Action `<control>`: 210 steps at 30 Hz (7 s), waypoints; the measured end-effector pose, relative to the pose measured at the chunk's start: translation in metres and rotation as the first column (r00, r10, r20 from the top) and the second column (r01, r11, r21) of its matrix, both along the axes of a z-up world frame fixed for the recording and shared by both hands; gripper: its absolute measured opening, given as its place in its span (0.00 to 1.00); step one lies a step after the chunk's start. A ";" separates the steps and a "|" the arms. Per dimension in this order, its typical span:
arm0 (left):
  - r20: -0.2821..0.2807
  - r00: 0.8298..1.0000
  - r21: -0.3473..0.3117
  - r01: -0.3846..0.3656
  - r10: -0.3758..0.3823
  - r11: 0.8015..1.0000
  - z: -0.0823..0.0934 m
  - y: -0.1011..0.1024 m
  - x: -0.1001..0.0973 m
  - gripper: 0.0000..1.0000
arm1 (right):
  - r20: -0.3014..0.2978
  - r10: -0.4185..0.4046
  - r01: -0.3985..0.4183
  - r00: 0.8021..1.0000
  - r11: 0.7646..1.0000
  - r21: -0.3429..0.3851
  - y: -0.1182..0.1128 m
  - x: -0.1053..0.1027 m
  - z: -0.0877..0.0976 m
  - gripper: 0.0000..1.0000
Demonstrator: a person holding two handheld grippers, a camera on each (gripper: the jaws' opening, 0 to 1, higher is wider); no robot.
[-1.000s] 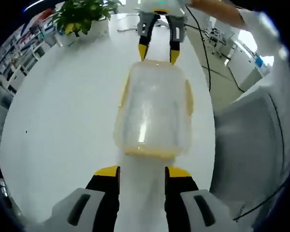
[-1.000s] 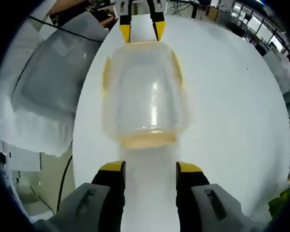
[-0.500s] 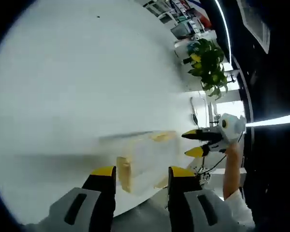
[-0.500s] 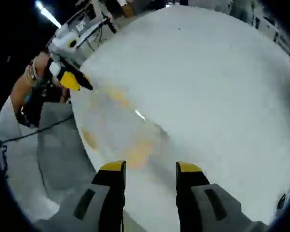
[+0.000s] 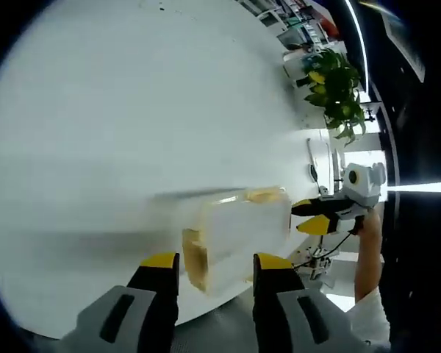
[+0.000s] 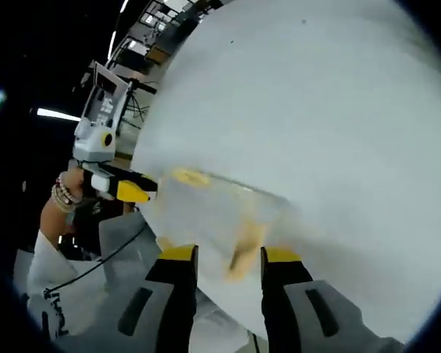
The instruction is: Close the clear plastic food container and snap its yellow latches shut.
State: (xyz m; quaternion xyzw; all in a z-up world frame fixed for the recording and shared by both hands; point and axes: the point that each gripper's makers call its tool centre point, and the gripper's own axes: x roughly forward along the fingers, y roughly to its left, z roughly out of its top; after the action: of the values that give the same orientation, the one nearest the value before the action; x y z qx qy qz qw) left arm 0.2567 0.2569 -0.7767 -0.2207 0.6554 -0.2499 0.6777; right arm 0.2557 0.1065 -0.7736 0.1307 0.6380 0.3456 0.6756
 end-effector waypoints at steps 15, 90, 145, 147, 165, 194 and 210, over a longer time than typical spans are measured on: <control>-0.020 1.000 0.038 0.018 -0.018 0.999 -0.005 -0.007 -0.005 0.29 | -0.015 0.015 -0.016 1.000 0.999 -0.035 -0.007 0.011 -0.009 0.17; 0.302 0.932 0.041 0.199 -0.202 0.979 0.014 -0.002 0.024 0.33 | 0.139 0.171 -0.160 0.975 0.983 -0.087 -0.017 0.015 -0.005 0.22; 0.620 0.055 0.664 0.494 -0.782 0.561 0.001 -0.077 -0.023 0.43 | 0.436 0.803 -0.795 0.406 0.546 -0.266 0.081 0.042 -0.002 0.32; 0.619 0.047 0.666 0.498 -0.784 0.556 0.000 -0.078 -0.023 0.44 | 0.403 0.807 -0.804 0.432 0.547 -0.233 0.082 0.039 -0.004 0.32; 0.624 0.088 0.660 0.472 -0.777 0.584 0.002 -0.077 -0.017 0.40 | 0.273 0.854 -0.839 0.442 0.501 -0.212 0.083 0.037 -0.008 0.32; 0.531 0.025 0.763 0.421 -0.847 0.491 -0.006 -0.078 -0.019 0.32 | 0.184 0.867 -0.844 0.463 0.495 -0.208 0.080 0.035 -0.009 0.26; 0.540 0.009 0.760 0.424 -0.842 0.492 -0.003 -0.077 -0.019 0.32 | 0.068 0.930 -0.902 0.361 0.366 -0.227 0.084 0.040 -0.013 0.24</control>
State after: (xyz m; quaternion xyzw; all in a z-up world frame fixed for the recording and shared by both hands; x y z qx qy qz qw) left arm 0.2376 0.1796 -0.7799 0.4192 0.2399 -0.4724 0.7373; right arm 0.2960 0.1907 -0.7866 -0.3314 0.5604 0.6247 0.4312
